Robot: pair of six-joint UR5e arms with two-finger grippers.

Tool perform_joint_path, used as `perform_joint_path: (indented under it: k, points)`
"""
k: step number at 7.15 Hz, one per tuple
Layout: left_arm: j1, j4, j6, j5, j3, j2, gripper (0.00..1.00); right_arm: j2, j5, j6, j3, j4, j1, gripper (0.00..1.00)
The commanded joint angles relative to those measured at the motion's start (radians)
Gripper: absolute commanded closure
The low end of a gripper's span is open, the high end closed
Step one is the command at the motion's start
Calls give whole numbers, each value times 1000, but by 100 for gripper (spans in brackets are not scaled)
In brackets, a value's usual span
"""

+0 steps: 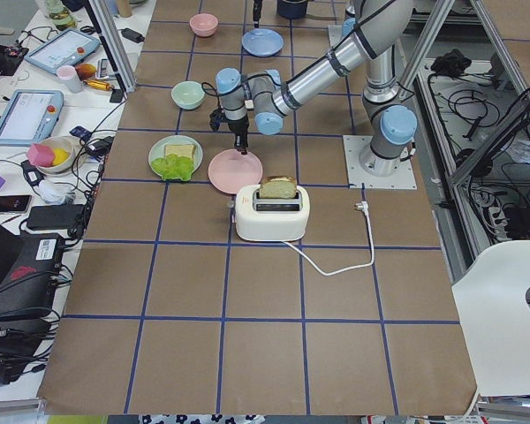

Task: Stack three plates with pink and blue
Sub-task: 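Grip the pink plate rim with left gripper while right grips blue plate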

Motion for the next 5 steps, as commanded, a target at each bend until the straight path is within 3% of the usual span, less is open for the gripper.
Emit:
perform_joint_path:
  k: [1,3,4,5]
  points:
    - [-7,1,-10,0,2,10,100,19,-2,-55,58,-30,-17,33]
    - [-47,-1,-22,-7,11,52,100,19,0,-59,67,-31,-54,38]
    - [-105,-11,-36,8,31,72,100,18,1,-60,69,-31,-54,49]
    - [-171,-19,-88,8,70,71,100,19,3,-57,69,-31,-54,74]
